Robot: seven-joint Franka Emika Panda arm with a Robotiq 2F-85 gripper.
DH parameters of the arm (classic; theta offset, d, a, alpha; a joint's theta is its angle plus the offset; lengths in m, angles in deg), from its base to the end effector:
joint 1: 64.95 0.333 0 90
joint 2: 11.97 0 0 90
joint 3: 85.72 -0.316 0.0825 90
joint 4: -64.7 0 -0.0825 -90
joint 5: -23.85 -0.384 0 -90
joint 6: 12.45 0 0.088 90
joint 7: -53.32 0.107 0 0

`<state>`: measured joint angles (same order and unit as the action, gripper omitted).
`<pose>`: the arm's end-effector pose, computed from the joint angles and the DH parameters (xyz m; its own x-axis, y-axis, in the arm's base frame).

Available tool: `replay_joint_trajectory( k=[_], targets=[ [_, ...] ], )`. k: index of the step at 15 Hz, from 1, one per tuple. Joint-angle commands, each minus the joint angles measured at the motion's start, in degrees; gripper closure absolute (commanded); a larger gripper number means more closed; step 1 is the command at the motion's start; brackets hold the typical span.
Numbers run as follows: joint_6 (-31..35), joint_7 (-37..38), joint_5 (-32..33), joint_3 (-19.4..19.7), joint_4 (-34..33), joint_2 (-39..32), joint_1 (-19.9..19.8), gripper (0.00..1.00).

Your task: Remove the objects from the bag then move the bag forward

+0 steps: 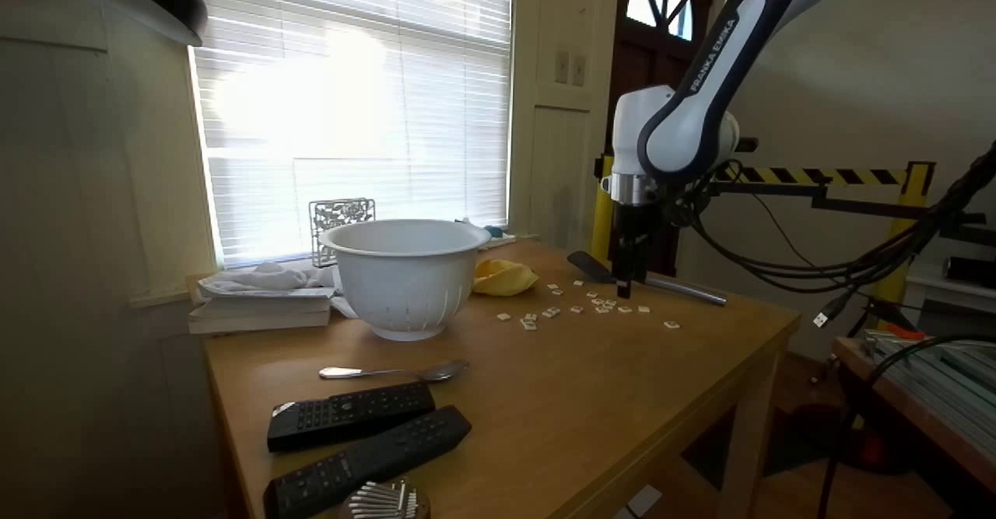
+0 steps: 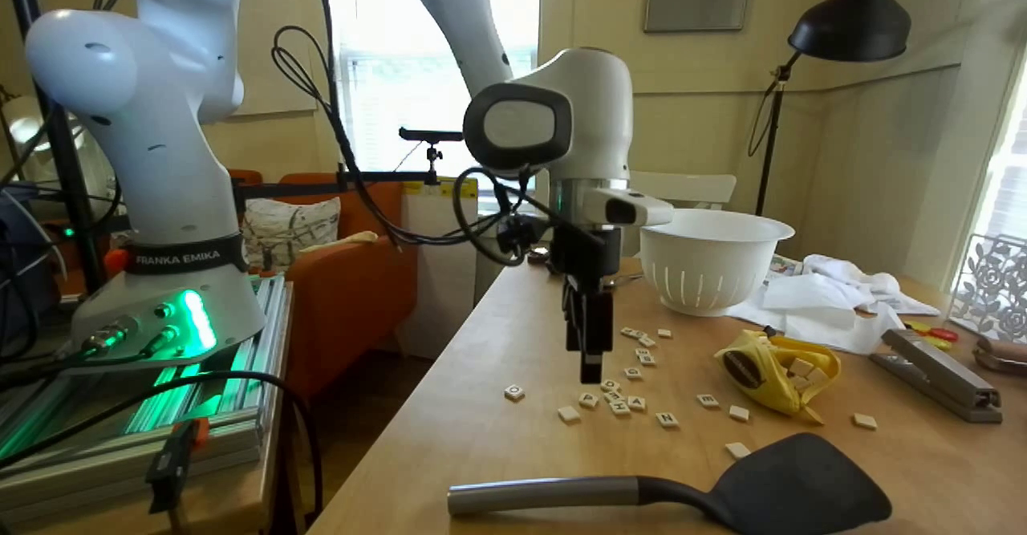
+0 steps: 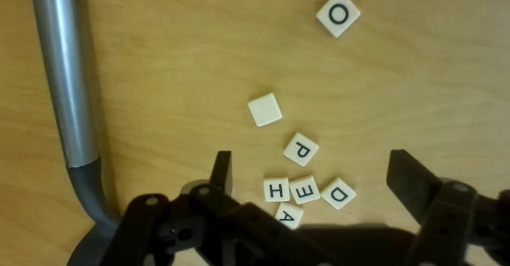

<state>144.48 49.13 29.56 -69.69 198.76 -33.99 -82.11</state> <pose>0.4322 -0.2851 0.1791 0.9236 -0.3834 0.0063 -0.3802 -0.9134 0.1452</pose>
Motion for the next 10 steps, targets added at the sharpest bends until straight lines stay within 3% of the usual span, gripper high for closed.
replay_joint_trajectory(
  k=[1, 7, 10],
  targets=[
    [-10.7, -1.0, 0.9, 1.2, 2.4, 9.5, 0.7, 0.0],
    [-21.3, -0.6, 0.7, 0.8, 1.2, 16.3, 0.5, 0.0],
    [-20.4, -0.3, 0.1, 0.6, 0.3, 15.3, 0.3, 0.0]
  ],
)
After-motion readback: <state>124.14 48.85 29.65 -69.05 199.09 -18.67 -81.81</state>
